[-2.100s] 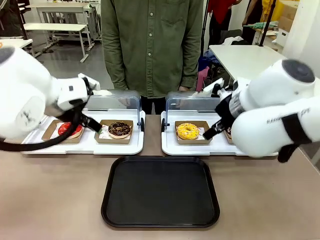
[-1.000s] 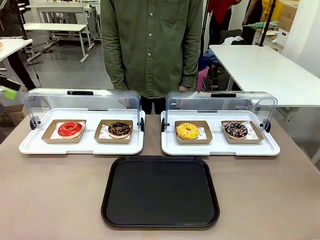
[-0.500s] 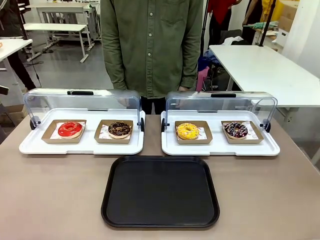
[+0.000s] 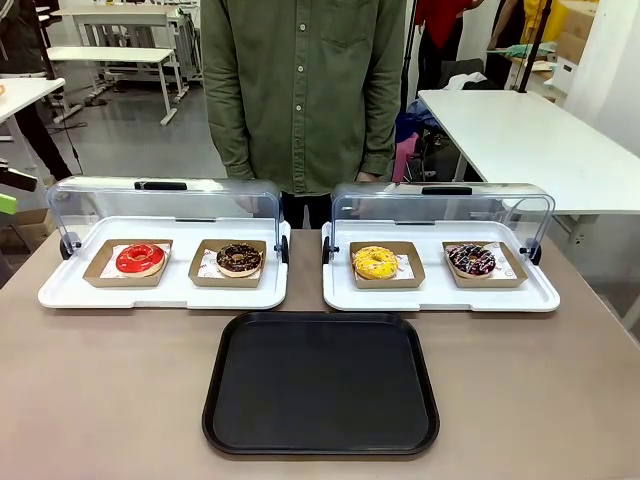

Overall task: Move the second donut from the left to the tray.
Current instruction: Pick up the Paper togo box containing the Donut indicated by the person and place it on the Handle tray.

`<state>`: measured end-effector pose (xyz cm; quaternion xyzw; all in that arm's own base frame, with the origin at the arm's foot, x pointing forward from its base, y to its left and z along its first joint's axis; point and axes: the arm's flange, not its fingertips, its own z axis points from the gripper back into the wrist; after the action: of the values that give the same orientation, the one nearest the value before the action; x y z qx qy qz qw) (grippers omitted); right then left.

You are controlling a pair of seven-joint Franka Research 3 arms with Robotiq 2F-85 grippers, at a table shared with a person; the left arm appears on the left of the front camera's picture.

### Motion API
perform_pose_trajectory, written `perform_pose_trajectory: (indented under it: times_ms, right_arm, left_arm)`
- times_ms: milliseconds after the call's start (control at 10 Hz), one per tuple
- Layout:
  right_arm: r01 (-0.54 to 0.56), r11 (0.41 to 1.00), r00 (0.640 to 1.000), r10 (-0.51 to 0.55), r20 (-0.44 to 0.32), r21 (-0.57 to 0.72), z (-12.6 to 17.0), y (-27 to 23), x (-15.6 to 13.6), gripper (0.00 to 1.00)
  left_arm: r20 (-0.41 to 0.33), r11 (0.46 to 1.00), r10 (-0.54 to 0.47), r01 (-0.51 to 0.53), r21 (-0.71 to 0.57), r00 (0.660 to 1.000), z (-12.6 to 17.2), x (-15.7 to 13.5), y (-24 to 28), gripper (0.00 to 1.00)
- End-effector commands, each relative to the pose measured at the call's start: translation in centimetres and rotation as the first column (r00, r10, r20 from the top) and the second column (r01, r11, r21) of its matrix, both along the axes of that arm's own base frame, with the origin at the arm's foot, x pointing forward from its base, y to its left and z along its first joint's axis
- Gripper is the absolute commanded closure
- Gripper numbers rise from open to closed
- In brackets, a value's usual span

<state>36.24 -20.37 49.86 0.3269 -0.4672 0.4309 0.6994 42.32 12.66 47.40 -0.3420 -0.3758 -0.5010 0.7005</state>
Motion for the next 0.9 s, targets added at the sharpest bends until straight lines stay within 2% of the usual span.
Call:
perform_pose_trajectory:
  times_ms: [0,200,300,800]
  right_arm:
    - [0.018,1.0,1.0,-0.018,0.01,0.022,0.31,-0.45,0.21,0.0]
    - [0.014,0.999,1.0,-0.015,0.017,0.04,-0.21,-0.73,-0.02,0.0]
    - [0.023,0.999,1.0,-0.022,-0.02,0.024,-0.43,-0.45,-0.04,0.0]
    - [0.023,0.999,1.0,-0.022,-0.02,0.024,-0.43,-0.45,-0.04,0.0]
  left_arm:
    - [0.015,1.0,0.009,-0.009,-0.013,1.0,-0.04,0.33,0.33,0.0]
    - [0.014,0.999,0.032,-0.032,-0.006,0.999,-0.32,-0.27,0.31,0.0]
    - [-0.007,1.0,0.006,-0.006,0.001,1.0,-0.3,0.1,0.24,0.0]
    - [-0.007,1.0,0.006,-0.006,0.001,1.0,-0.3,0.1,0.24,0.0]
